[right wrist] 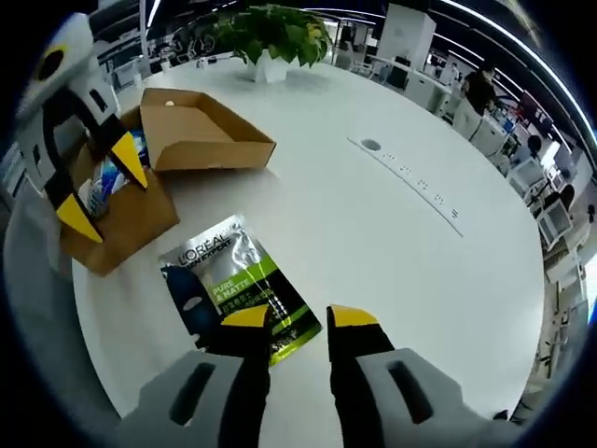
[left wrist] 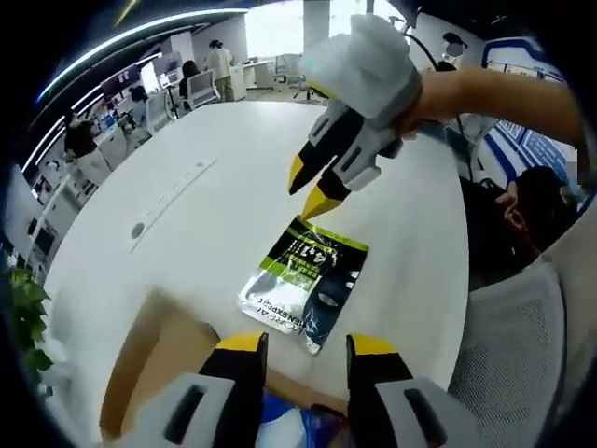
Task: Operate the shoe box by opening the lid, removing the specified soft item, and placing it in the target area until the item is outside and the box remains undamaged.
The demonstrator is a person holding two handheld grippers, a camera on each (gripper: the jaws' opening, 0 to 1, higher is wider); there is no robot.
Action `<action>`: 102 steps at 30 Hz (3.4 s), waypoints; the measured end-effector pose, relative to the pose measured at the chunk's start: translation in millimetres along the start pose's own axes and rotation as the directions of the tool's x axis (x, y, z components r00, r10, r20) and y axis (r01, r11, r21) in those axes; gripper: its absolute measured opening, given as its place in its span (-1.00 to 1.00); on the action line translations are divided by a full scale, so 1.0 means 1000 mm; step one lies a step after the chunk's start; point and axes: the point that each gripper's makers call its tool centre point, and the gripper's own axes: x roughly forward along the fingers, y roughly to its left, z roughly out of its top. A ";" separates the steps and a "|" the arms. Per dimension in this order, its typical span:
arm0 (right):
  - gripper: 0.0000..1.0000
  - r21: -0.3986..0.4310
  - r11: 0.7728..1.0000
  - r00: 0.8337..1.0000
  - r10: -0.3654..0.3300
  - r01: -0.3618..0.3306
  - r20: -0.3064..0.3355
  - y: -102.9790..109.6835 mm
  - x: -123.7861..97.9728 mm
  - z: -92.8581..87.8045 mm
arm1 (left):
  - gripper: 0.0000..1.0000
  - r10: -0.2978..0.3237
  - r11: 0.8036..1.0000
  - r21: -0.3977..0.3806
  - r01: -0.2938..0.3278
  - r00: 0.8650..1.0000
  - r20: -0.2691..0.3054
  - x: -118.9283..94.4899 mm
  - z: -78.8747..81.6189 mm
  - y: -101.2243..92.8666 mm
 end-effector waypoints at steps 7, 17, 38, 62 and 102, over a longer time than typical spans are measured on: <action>-0.53 0.000 1.000 0.999 0.013 -0.013 0.034 0.018 -0.012 0.015 | -0.17 0.018 0.999 -0.048 -0.016 0.999 0.043 -0.019 -0.012 0.005; -0.50 0.016 0.998 0.996 0.057 -0.058 0.062 0.052 -0.021 0.031 | -0.02 0.021 0.993 -0.114 -0.007 0.992 0.126 -0.047 -0.025 0.017; -0.46 0.002 0.985 0.975 0.168 -0.170 0.145 0.128 -0.020 0.077 | 0.17 0.107 0.977 -0.205 -0.067 0.975 0.196 -0.105 -0.086 0.044; -0.45 -0.019 0.952 0.938 0.303 -0.305 0.168 0.200 0.014 0.121 | 0.35 0.230 0.936 -0.319 -0.149 0.945 0.231 -0.155 -0.151 0.061; -0.60 0.100 0.932 0.937 0.345 -0.349 0.058 0.243 0.115 0.144 | 0.55 0.355 0.868 -0.440 -0.231 0.908 0.222 -0.186 -0.221 0.061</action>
